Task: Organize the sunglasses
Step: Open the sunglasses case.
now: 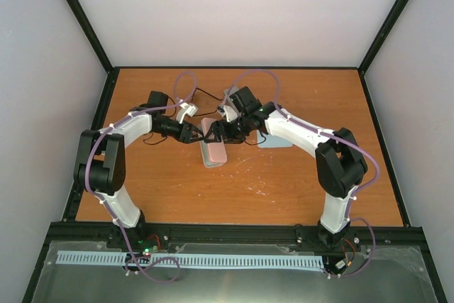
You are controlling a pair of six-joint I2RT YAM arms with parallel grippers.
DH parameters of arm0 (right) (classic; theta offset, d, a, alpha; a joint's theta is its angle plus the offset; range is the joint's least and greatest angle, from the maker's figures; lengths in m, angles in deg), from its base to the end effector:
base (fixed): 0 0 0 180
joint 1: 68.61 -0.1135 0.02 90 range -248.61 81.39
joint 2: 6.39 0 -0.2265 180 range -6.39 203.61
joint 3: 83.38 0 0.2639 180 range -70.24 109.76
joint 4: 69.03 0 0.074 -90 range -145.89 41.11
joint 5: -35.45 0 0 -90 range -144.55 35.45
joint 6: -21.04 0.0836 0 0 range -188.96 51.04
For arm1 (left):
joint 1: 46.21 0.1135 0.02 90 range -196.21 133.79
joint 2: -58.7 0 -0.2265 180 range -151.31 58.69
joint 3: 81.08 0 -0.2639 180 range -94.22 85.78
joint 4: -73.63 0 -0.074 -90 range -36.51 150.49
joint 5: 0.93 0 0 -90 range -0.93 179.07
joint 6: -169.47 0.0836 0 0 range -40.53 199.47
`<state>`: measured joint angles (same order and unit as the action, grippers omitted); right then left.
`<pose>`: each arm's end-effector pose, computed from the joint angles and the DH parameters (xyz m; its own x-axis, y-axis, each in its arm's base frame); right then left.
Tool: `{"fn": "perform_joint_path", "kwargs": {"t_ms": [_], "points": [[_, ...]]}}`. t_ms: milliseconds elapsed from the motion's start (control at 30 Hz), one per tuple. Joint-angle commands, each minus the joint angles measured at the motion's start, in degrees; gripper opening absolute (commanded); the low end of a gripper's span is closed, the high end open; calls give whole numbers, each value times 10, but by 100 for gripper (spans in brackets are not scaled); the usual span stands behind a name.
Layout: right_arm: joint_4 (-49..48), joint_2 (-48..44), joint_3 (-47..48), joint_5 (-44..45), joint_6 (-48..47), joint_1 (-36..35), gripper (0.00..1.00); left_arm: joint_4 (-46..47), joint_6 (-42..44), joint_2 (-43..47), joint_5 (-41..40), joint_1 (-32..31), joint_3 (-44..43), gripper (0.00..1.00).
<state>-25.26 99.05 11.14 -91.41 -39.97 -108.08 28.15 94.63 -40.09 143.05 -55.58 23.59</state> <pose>0.2930 0.3062 0.1669 -0.9272 -0.2612 -0.2683 -0.3737 0.5989 0.7083 0.3254 -0.1222 0.1173 -0.7887 0.2860 -0.5442 0.6100 0.4746 -0.6345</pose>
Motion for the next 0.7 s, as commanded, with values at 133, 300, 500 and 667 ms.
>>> {"fn": "perform_joint_path", "kwargs": {"t_ms": [133, 300, 500, 667], "points": [[-83, -50, -4, -86, 22, 5, 51, 19, 27, -24, -37, -5, 15, 49], [-187, -81, -70, -145, 79, 33, 51, 21, 32, -29, -42, -5, 21, 48], [-256, -94, -118, -209, 111, 51, 52, 21, 32, -29, -45, -5, 18, 48], [-238, -85, -128, -235, 99, 61, 53, 21, 30, -28, -47, -5, 17, 49]]}}
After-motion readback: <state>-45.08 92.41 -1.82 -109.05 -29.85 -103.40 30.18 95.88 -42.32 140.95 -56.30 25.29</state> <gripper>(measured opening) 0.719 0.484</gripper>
